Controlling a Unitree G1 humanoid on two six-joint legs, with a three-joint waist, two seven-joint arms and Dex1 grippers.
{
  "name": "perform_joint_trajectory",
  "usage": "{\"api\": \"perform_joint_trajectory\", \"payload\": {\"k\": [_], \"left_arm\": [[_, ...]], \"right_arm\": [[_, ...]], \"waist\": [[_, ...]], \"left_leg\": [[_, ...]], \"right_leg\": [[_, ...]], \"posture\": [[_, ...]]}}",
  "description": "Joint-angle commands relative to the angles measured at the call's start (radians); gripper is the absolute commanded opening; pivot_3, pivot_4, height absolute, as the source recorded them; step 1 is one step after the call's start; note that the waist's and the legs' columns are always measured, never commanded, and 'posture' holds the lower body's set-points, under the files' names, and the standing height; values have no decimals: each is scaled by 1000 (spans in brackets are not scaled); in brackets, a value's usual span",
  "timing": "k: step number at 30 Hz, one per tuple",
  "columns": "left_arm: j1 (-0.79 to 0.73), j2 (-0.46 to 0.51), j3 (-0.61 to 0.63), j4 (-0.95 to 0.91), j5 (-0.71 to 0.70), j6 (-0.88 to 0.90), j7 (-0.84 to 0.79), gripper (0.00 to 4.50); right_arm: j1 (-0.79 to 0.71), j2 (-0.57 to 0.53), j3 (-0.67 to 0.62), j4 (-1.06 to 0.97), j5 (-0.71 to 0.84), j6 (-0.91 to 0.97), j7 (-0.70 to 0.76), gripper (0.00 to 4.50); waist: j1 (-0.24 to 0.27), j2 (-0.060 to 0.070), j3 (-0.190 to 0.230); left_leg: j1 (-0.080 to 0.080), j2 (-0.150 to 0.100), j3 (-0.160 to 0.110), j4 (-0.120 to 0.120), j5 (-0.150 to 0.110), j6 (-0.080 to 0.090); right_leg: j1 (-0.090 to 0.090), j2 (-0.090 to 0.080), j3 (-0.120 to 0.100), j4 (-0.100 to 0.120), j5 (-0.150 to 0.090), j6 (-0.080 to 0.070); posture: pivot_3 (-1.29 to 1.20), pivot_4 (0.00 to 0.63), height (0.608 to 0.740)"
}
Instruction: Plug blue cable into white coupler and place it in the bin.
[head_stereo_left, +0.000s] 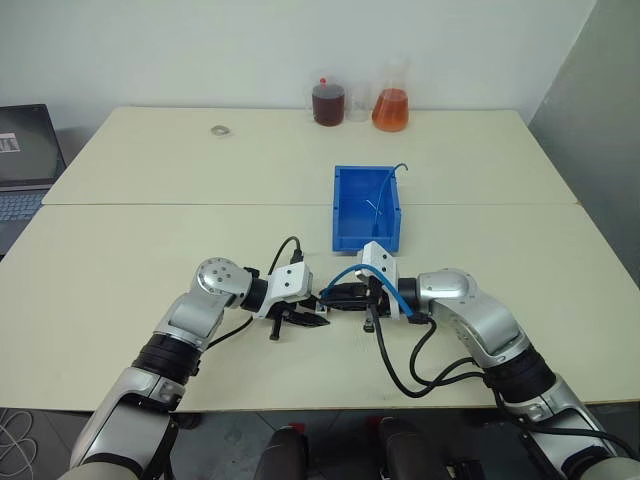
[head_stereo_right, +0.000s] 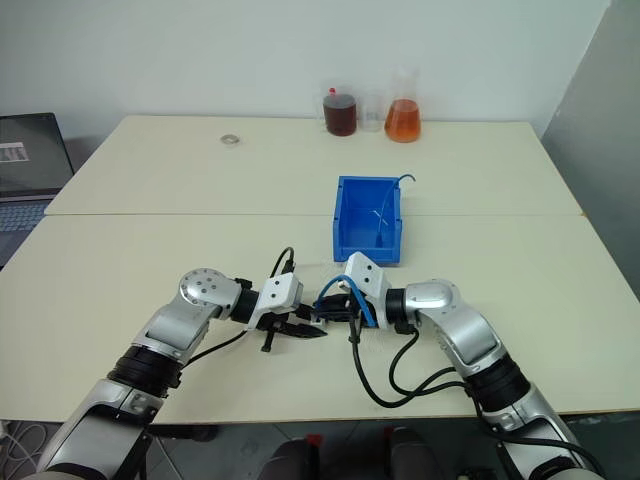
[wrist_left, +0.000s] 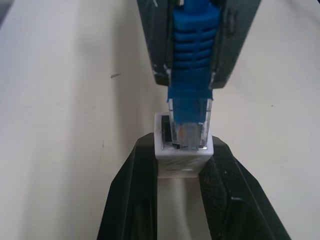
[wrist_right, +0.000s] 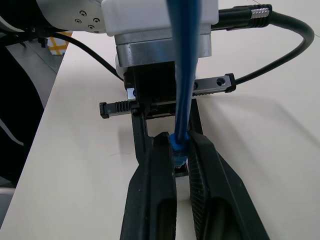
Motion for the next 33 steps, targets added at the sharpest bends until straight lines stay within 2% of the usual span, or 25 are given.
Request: {"api": "perform_joint_trajectory", "payload": {"k": [1, 13, 19, 25, 33], "left_arm": [[4, 0, -4, -17, -4, 10, -4, 784], [-2, -10, -5, -8, -4, 6, 9, 784], [-4, -11, -5, -7, -4, 6, 12, 784], [6, -8, 0, -11, -1, 0, 23, 784], [20, -1, 6, -25, -2, 4, 25, 784]], "right_arm": [[-21, -12, 6, -5, -30, -39, 27, 75], [-35, -7, 61, 15, -109, -81, 42, 75], [-57, 41, 108, 48, -165, -48, 13, 75], [-20, 88, 95, 65, -125, 53, 11, 75], [9, 87, 104, 88, -139, 38, 50, 75]], "waist": [[0, 0, 0], [0, 0, 0], [0, 0, 0], [-3, 0, -1], [-5, 0, -4]], "left_leg": [[0, 0, 0, 0, 0, 0], [0, 0, 0, 0, 0, 0], [1, 0, 0, 0, 0, 0], [3, 0, 0, 0, 0, 0], [7, 0, 1, 0, 0, 0]], "right_leg": [[0, 0, 0, 0, 0, 0], [0, 0, 0, 0, 0, 0], [0, 0, 0, 1, 0, 0], [1, 0, 1, 4, 0, 0], [3, 1, 2, 7, 0, 0]], "posture": [[0, 150, 740], [0, 150, 740], [0, 150, 740], [0, 150, 740], [0, 150, 740]]}}
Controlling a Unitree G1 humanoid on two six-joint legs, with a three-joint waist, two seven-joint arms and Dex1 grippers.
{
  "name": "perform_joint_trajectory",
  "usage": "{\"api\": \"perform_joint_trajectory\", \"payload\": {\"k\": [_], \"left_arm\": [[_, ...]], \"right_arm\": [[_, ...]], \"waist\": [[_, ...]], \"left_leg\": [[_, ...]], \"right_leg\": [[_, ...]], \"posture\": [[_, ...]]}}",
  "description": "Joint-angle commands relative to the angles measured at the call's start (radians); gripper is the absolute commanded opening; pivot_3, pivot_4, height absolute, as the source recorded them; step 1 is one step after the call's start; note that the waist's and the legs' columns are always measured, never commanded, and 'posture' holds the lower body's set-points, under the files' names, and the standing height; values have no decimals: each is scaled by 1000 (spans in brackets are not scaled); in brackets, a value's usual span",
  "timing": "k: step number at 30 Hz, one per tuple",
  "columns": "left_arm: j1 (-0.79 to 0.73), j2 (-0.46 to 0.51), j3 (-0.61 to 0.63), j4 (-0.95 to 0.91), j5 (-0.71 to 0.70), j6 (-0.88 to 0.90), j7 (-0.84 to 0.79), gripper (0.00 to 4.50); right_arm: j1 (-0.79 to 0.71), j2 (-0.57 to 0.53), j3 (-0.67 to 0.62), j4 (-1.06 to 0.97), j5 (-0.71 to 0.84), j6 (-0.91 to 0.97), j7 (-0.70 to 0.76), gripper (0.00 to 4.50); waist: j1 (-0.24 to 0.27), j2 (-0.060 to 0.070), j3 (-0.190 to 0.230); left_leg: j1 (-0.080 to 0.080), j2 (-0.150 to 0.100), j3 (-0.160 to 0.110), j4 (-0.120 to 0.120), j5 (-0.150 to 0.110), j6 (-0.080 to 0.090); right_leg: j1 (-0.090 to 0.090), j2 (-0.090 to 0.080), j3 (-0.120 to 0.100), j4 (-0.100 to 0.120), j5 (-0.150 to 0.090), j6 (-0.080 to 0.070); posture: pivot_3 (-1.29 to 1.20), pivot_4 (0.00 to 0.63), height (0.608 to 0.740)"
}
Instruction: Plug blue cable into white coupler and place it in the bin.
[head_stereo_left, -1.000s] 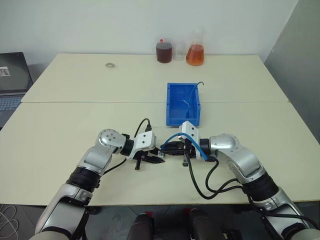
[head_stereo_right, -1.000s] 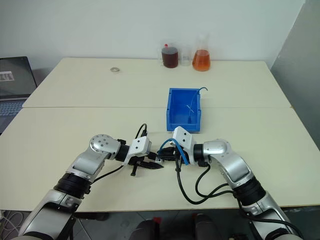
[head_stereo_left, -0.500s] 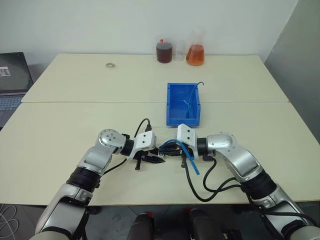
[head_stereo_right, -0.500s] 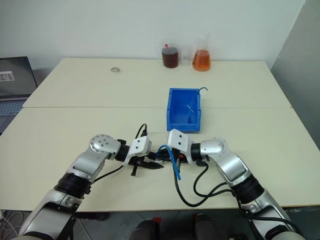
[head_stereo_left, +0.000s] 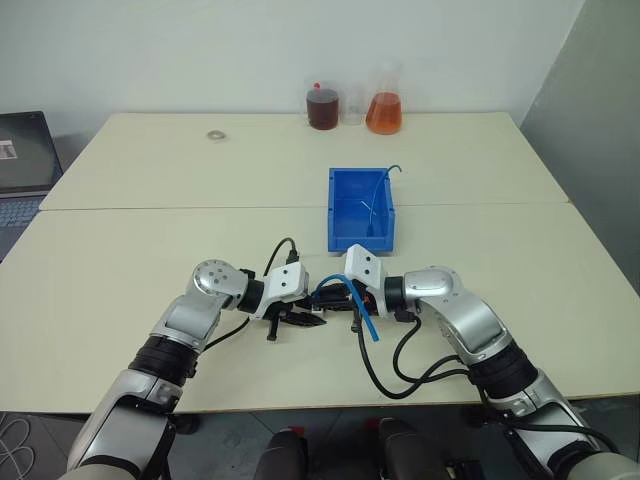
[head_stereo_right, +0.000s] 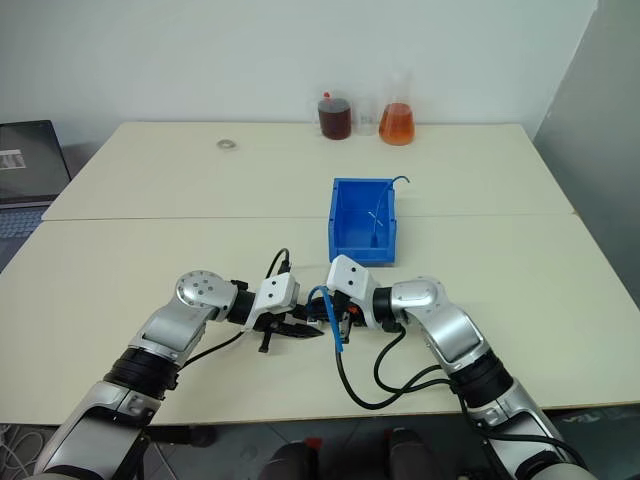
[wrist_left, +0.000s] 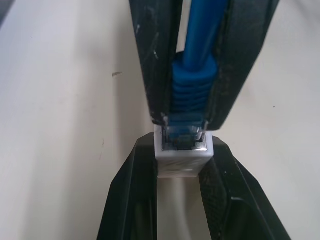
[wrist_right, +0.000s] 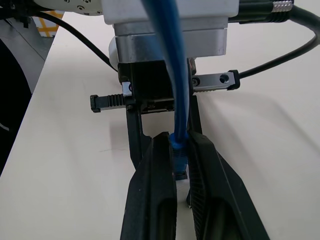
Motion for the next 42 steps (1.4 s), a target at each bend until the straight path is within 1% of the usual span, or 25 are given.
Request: {"api": "perform_joint_trajectory", "payload": {"k": [1, 3, 6, 9, 11, 14, 15, 20, 25, 35, 42], "left_arm": [[7, -8, -4, -32, -5, -5, 3, 784], [6, -8, -3, -30, -5, -6, 4, 784], [3, -10, -2, -25, -3, -9, 8, 784], [3, -11, -2, -28, -4, -6, 9, 784], [4, -11, -3, -30, -5, -5, 9, 784], [6, -11, -6, -29, 1, -9, 13, 784], [6, -11, -6, -28, 3, -10, 14, 784], [5, -15, -5, -26, 3, -12, 17, 784], [-2, -14, -2, -16, 2, -13, 14, 784], [-9, -20, -3, -15, 0, -9, 14, 784], [-4, -17, -1, -24, -2, -4, 14, 784]], "right_arm": [[39, -3, 76, 41, -13, 8, 41, 75], [43, -7, 83, 46, -19, -12, 51, 75], [31, -22, 116, 97, -75, -99, 63, 75], [14, -7, 109, 159, -88, -132, 59, 75], [9, 6, 97, 176, -79, -124, 62, 75], [5, 16, 85, 182, -64, -108, 75, 75], [4, 17, 82, 185, -62, -105, 78, 75], [1, 15, 76, 193, -54, -96, 107, 75], [-3, 0, 101, 204, -102, -166, 118, 75], [-20, 46, 57, 250, -65, -81, 94, 75], [1, 21, 96, 225, -93, -122, 139, 75]], "waist": [[0, 0, -1], [0, 0, -1], [0, 0, -1], [0, 0, -2], [-1, 0, -2], [-4, 0, -2], [-4, 0, -2], [-4, 0, -2], [-4, 0, -2], [-4, 0, -2], [-4, 0, -2]], "left_leg": [[0, 0, 0, 0, 0, 0], [0, 0, 0, 0, 0, 0], [0, 0, 0, 0, 0, 0], [1, 0, 0, 0, 0, 0], [2, 0, 0, 0, 0, 0], [13, 1, 0, -2, 0, 0], [15, 1, 0, -2, 0, 0], [15, 1, 0, -2, 0, 0], [15, 1, 0, -2, 0, 0], [16, 1, 0, -2, 0, 0], [16, 1, 0, -2, 0, 0]], "right_leg": [[0, 0, 0, 0, 0, 0], [0, 0, 0, 0, 0, 0], [0, 0, 0, 0, 0, 0], [0, 0, 1, 0, 0, 0], [2, 0, 1, 0, 0, 0], [13, 1, 1, -2, -1, 0], [14, 1, 1, -3, -3, 3], [15, 2, 1, -3, -4, 4], [15, 2, 1, -3, -3, 3], [15, 2, 1, -3, -4, 4], [15, 2, 1, -3, -4, 4]], "posture": [[0, 150, 740], [0, 150, 740], [0, 150, 740], [0, 150, 740], [0, 150, 740], [0, 150, 740], [0, 150, 740], [0, 150, 740], [0, 150, 740], [0, 150, 740], [0, 150, 740]]}}
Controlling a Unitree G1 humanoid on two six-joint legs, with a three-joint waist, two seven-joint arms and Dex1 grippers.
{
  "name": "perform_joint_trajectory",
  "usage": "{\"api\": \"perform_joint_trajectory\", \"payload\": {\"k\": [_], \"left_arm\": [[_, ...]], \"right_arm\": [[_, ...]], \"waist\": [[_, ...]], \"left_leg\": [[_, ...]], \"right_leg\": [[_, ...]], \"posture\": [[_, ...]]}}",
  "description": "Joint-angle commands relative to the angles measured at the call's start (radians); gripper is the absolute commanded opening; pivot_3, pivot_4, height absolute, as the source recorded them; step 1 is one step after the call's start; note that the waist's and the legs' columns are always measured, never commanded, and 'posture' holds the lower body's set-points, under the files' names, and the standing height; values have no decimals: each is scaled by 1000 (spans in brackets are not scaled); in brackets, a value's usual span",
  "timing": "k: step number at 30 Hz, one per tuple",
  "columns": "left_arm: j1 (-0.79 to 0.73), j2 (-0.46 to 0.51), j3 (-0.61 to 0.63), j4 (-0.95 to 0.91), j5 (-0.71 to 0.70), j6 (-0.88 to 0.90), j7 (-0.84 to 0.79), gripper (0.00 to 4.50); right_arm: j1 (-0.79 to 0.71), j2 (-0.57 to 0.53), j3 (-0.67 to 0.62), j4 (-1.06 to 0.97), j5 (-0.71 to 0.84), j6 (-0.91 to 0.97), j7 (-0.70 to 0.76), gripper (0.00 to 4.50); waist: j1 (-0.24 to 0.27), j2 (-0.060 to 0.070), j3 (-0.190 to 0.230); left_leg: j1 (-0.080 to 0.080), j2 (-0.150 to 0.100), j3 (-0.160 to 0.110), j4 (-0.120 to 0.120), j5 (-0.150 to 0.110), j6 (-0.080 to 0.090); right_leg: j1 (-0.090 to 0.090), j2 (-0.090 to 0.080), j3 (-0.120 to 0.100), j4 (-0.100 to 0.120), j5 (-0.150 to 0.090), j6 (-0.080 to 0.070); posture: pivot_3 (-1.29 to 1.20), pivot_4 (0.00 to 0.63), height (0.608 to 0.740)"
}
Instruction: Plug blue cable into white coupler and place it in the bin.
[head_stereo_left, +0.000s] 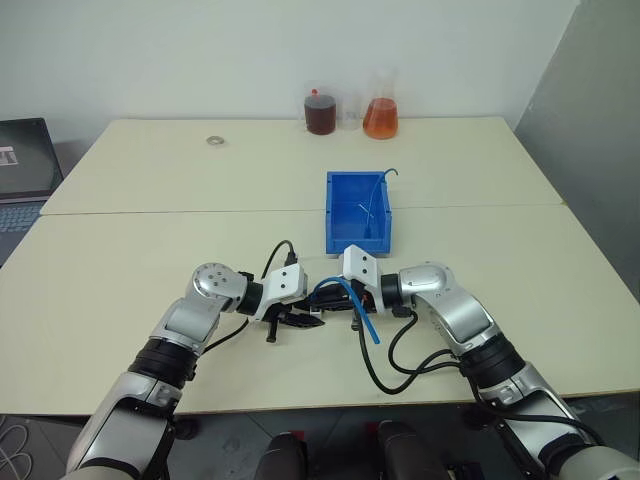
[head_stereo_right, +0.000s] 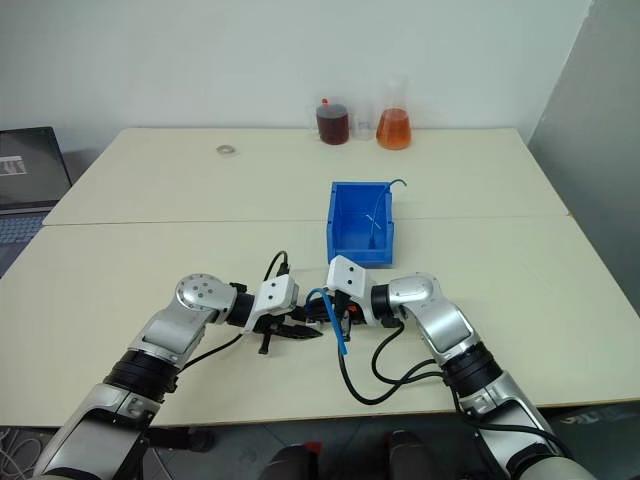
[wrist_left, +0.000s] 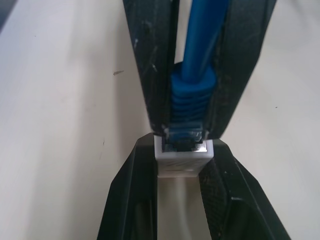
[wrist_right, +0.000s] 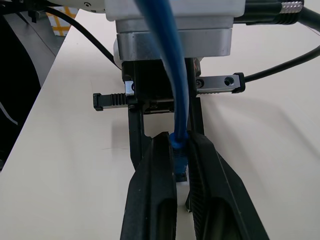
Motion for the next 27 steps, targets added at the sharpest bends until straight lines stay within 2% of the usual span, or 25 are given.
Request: {"api": "perform_joint_trajectory", "payload": {"k": [1, 9, 19, 22, 27], "left_arm": [[-12, -15, -2, -35, -10, -4, 2, 784], [-3, -14, 1, -45, -13, 2, 6, 784], [0, -11, 7, -49, -15, 12, 8, 784], [10, -6, 17, -74, -43, 27, -15, 1597], [28, 20, 51, -136, -78, 74, -8, 2619]], "right_arm": [[49, -19, 115, 47, -62, 1, 40, 75], [24, 16, 111, 137, -102, -25, -19, 75], [17, 22, 62, 132, -56, 25, 3, 75], [16, 19, 56, 122, -52, 31, 1, 75], [21, 25, 42, 90, -36, 53, -10, 75]], "waist": [[0, 0, 0], [-2, 0, 0], [-6, 0, 0], [-5, 0, 0], [-5, 1, 0]], "left_leg": [[0, 0, 0, 0, 0, 0], [0, 0, 0, -1, 0, 0], [2, 1, 0, -1, 0, 0], [1, 1, 0, -1, 0, 0], [0, 1, 0, -2, 0, 0]], "right_leg": [[0, 0, 0, 0, 0, 0], [0, 0, 0, -2, 0, 0], [1, 1, 1, -2, 0, 0], [1, 1, 1, -2, 0, 0], [1, 1, 1, -5, 0, 1]], "posture": [[0, 150, 740], [0, 150, 740], [0, 150, 740], [0, 150, 740], [0, 150, 740]]}}
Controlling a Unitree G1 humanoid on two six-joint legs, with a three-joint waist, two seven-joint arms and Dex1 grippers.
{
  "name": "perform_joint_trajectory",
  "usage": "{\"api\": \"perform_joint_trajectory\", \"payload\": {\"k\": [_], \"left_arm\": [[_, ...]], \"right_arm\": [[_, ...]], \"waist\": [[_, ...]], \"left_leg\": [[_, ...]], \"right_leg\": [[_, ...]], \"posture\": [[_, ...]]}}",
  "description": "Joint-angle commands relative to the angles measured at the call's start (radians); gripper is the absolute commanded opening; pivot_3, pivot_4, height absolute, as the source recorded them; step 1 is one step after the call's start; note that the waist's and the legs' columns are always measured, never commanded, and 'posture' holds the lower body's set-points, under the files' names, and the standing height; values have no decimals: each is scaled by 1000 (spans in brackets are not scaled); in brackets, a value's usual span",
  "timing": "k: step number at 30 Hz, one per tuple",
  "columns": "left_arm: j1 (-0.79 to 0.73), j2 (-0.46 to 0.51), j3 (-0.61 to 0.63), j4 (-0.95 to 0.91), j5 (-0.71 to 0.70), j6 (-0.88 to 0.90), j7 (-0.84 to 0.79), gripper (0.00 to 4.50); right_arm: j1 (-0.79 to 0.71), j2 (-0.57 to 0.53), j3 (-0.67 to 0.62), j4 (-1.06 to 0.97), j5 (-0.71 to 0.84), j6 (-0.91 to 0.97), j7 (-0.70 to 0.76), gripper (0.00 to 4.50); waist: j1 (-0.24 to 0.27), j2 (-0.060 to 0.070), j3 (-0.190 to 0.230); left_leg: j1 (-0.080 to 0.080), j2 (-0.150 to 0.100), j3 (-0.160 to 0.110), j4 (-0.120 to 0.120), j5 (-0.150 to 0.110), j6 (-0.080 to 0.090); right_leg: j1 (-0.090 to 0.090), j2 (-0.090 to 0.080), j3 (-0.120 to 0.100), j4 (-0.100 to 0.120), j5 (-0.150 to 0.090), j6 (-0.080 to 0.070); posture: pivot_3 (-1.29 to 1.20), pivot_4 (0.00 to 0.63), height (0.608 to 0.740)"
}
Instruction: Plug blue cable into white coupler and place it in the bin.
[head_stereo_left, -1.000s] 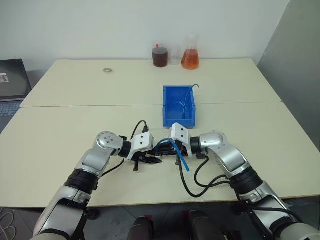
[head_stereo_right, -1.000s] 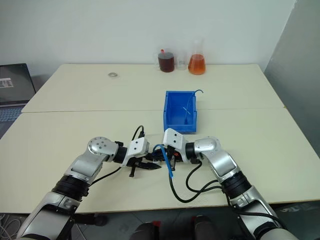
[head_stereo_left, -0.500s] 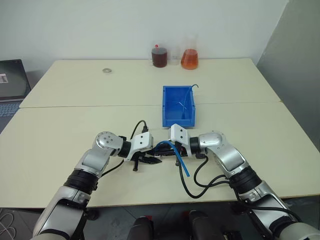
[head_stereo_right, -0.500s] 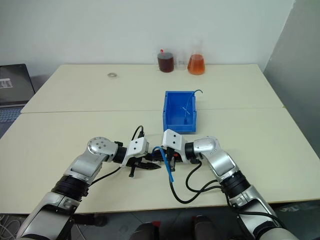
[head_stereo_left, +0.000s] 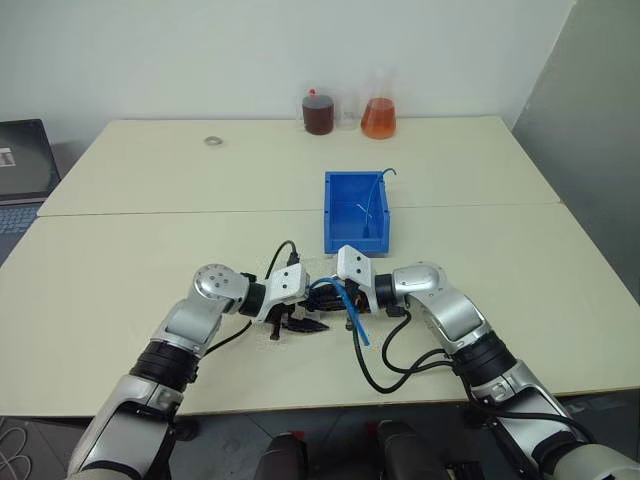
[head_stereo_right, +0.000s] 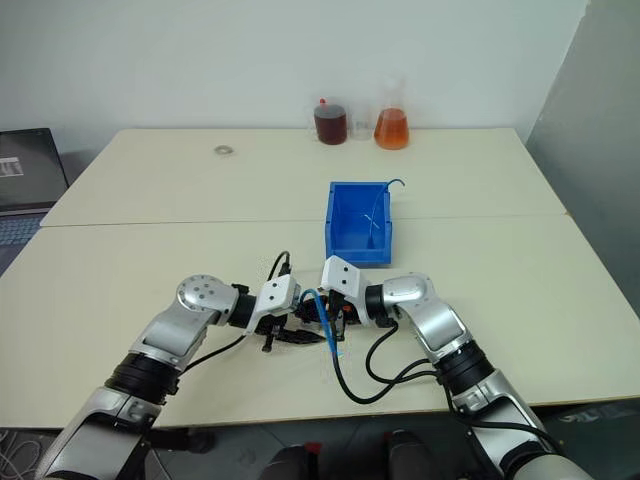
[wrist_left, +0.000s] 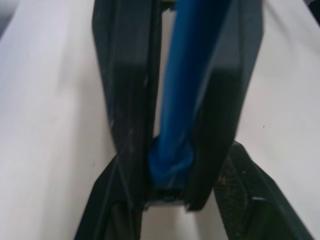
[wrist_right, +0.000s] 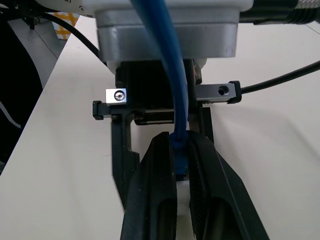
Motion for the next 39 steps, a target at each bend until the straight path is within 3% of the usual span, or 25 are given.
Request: {"api": "perform_joint_trajectory", "payload": {"k": [1, 9, 14, 18, 24, 31, 32, 39], "left_arm": [[18, 47, 56, -106, -59, 63, -10, 2808], [225, 254, 262, -323, -187, 249, 33, 4479], [350, 269, 407, -428, -242, 354, 169, 4479], [351, 184, 425, -616, -324, 518, 331, 4479], [228, 37, 417, -741, -412, 679, 547, 4479], [245, 33, 385, -761, -417, 678, 587, 4479], [255, 38, 393, -760, -420, 675, 587, 4500], [289, 37, 423, -760, -445, 681, 620, 4500]], "right_arm": [[39, -9, 30, 31, -18, 85, -17, 75], [45, -42, -120, -184, 122, 297, -70, 75], [-37, -57, -326, -354, 316, 583, -161, 75], [-254, -42, -482, -180, 350, 728, -318, 75], [-526, -113, -468, 272, 255, 668, -379, 75], [-711, -87, -414, 711, 154, 481, -329, 75], [-731, -79, -417, 756, 150, 467, -323, 782], [-790, -74, -428, 888, 120, 398, -296, 2514]], "waist": [[0, 0, 0], [-13, 1, 2], [-6, 1, 6], [0, 0, 7], [15, -1, 6], [-6, -1, 6], [-9, -1, 6], [-8, -1, 6]], "left_leg": [[0, 0, 0, 0, 0, 0], [0, 0, 0, -10, 0, 0], [-8, 0, -2, -12, 0, 0], [-22, -2, -2, -11, 1, -3], [-22, -3, -1, -12, 1, -2], [-23, -3, 4, -13, 1, -2], [-23, -3, 4, -14, 1, -3], [-24, -4, 4, -13, 1, -3]], "right_leg": [[0, 0, 0, 0, 0, 0], [-3, -2, 0, -3, 0, -1], [-9, -3, -3, -7, 1, -4], [-22, -7, -3, -3, 3, -6], [-22, -7, -5, -4, 3, -6], [-24, -7, 0, -6, 3, -7], [-24, -7, 0, -7, 3, -7], [-24, -8, -1, -7, 3, -7]], "posture": [[0, 150, 740], [0, 150, 740], [0, 150, 740], [0, 150, 740], [0, 150, 740], [0, 150, 740], [0, 150, 740], [0, 150, 740]]}}
